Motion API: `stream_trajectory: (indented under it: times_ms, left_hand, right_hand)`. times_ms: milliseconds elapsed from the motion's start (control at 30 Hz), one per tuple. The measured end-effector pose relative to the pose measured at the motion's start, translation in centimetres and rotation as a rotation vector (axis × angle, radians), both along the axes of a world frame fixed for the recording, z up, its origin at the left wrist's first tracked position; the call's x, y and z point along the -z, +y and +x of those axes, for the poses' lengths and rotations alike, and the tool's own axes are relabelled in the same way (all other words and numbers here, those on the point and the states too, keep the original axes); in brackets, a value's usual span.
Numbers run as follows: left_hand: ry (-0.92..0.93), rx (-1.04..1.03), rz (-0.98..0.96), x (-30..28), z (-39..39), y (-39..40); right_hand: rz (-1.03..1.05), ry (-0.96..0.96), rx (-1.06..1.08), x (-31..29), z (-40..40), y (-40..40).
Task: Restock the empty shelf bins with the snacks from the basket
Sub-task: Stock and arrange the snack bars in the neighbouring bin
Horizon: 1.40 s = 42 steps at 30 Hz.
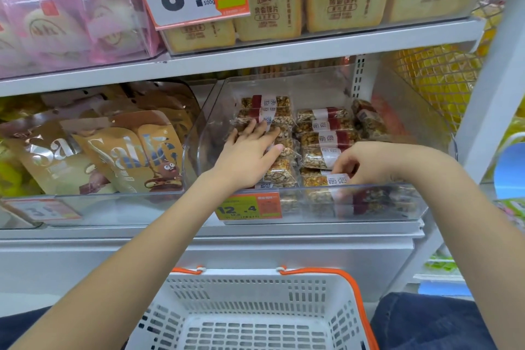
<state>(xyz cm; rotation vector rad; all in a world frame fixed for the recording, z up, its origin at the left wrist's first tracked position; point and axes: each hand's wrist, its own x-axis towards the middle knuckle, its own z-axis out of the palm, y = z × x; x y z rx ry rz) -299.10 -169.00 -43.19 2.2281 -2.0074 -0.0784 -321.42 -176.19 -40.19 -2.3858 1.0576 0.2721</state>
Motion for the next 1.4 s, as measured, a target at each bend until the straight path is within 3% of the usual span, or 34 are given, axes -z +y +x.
stream_trajectory:
  times_ms: [200, 600, 667, 767, 900, 1167, 1300, 1400]
  left_hand:
    - [0.029, -0.003, -0.009, 0.1, 0.1, 0.0]
    - [0.006, -0.007, -0.001, 0.1, 0.0, 0.1]
    - [0.009, -0.006, 0.004, 0.1, 0.0, 0.1]
    - [0.007, -0.006, 0.01, 0.0, 0.0, 0.2]
    - [0.001, -0.009, 0.012, -0.1, -0.1, 0.3]
    - [-0.008, -0.013, 0.005, -0.3, -0.3, 0.4]
    - [-0.023, -0.008, -0.005, -0.6, -0.4, 0.5]
    - [-0.07, -0.006, -0.05, -0.9, -0.4, 0.2]
  right_hand:
    - [-0.217, -0.078, 0.041, 0.1, 0.4, 0.6]
    - [-0.087, -0.06, 0.012, 0.1, 0.1, 0.5]
    - [-0.104, -0.151, 0.046, -0.2, -0.2, 0.3]
    - [-0.289, -0.286, 0.103, -0.4, -0.3, 0.0]
    - [-0.142, -0.03, 0.01, 0.2, 0.6, 0.6]
    - [0.021, 0.087, -0.044, -0.2, 0.3, 0.8]
    - [0.029, 0.025, -0.036, 0.0, 0.4, 0.2]
    - [-0.146, -0.075, 0.012, 0.5, 1.3, -1.1]
